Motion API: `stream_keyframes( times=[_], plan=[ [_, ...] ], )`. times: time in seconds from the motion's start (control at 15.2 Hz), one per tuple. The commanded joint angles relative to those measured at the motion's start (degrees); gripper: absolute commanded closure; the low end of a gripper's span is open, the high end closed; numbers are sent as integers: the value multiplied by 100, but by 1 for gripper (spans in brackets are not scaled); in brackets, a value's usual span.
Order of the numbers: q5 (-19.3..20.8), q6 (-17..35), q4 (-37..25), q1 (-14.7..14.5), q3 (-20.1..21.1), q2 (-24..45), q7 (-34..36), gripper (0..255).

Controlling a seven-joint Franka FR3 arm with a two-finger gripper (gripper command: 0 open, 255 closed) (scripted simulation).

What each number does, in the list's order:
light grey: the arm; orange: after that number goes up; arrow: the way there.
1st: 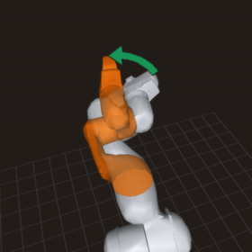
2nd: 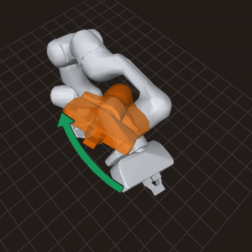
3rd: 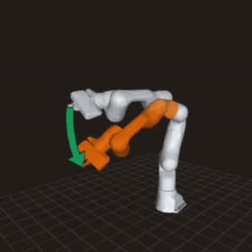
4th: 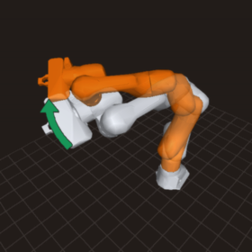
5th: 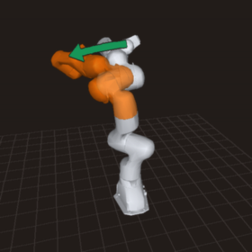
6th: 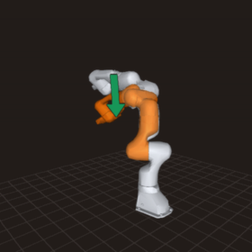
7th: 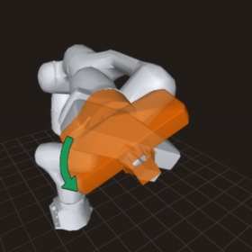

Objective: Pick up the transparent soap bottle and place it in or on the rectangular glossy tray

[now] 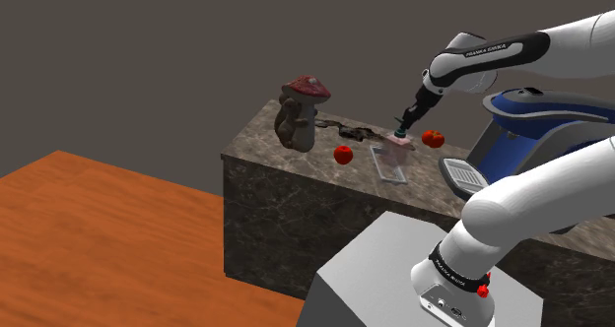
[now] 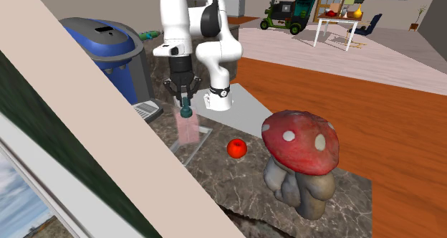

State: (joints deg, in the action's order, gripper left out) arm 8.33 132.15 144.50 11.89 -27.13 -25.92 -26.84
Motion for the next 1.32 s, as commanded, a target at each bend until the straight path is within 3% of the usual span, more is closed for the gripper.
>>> stream_keyframes(
  times=[0.0,0.53,0.59,0.92,1.19,1.25],
  plan=[
    [-12,233,130,-12,-57,99,-38,255],
    [-13,232,129,-9,-54,99,-40,255],
    [-31,249,99,-22,-78,146,-66,0],
    [-13,233,130,-9,-54,99,-39,0],
    [79,-607,-222,101,135,-398,56,0],
    [79,-607,-222,101,136,-398,55,0]
  ],
)
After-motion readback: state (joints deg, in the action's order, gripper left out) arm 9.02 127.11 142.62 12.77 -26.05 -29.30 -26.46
